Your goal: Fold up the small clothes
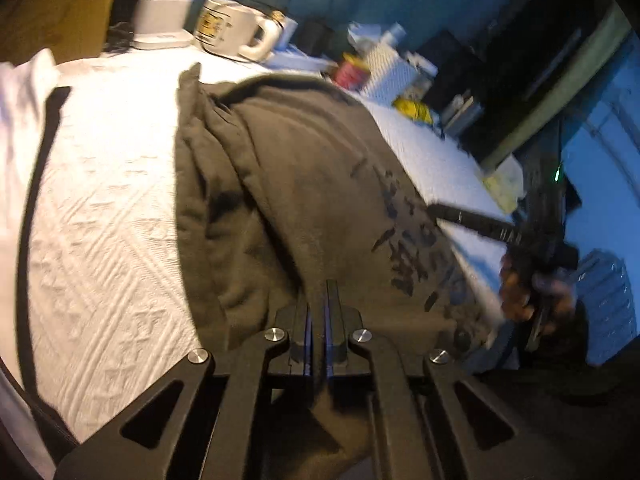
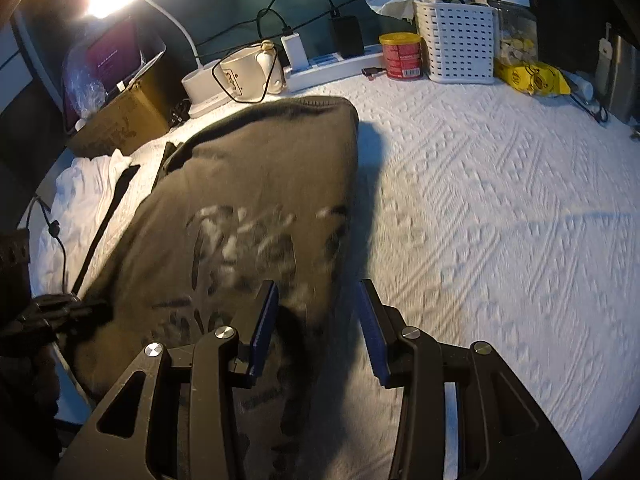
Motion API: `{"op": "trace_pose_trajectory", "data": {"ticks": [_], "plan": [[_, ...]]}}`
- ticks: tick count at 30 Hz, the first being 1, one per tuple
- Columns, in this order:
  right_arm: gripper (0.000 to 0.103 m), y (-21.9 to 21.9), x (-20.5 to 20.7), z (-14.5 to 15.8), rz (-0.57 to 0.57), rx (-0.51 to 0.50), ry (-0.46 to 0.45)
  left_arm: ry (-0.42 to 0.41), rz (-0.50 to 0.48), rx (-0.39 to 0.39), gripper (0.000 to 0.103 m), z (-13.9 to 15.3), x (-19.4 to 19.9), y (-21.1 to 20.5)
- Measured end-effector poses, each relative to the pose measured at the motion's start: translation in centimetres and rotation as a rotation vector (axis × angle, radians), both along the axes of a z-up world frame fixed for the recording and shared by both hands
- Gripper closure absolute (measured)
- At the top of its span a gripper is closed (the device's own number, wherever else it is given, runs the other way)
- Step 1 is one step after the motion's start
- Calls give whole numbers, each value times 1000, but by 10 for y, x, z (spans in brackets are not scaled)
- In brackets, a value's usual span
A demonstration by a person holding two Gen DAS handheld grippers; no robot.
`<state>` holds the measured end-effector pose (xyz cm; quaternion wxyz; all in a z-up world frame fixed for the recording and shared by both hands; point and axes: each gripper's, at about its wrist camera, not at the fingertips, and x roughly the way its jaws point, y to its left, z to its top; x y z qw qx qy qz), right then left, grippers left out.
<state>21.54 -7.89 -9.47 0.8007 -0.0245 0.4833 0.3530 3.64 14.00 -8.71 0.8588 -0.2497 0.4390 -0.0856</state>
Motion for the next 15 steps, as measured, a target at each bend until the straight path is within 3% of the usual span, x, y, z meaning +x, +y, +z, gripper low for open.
{"op": "trace_pose_trajectory", "data": {"ticks": [5, 9, 14, 15], "plan": [[60, -11, -15, -5, 0, -11, 4, 12, 7, -1, 100, 0, -13, 2], [60, -19, -29, -7, 7, -14, 11, 28, 20, -57, 98, -1, -21, 6], [60, -24, -46, -6, 20, -18, 7, 1, 5, -61, 69, 8, -34, 0], [60, -25, -49, -5, 22, -18, 7, 0, 1, -58, 67, 8, -35, -2]]}}
